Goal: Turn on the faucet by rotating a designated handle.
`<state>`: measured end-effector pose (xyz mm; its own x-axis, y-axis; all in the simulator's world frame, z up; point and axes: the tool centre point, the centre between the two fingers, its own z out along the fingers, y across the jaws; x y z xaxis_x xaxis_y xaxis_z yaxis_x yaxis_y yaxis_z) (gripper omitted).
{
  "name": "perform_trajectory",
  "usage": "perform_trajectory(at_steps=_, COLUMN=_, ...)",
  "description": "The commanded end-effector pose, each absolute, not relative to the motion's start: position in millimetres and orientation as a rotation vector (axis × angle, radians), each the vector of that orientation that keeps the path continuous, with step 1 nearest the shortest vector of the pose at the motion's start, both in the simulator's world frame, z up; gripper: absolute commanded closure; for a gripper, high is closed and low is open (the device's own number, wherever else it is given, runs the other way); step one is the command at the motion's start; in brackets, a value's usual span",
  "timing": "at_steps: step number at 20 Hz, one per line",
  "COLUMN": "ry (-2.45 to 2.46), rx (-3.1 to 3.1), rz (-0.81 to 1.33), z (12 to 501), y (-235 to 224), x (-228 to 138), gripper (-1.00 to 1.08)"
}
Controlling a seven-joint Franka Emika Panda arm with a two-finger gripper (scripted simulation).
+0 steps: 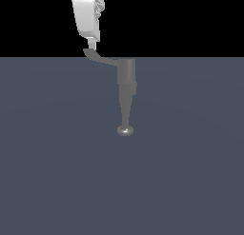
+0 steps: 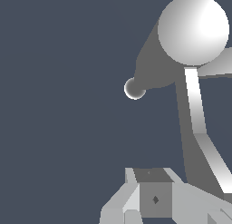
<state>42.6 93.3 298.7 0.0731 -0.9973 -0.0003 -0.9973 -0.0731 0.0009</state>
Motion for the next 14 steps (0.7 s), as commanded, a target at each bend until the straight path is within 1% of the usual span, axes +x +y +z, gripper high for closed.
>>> perform_trajectory(at_steps=1, ry=-2.138, rx=2.301, rz=-0.001, z=299.0, y=92.9, x=37.0, gripper=1.08)
perform_trajectory(at_steps=14, ry=-2.139, rx=2.301, rz=0.0, z=299.0, y=88.8, x=-0.4, gripper=1.08)
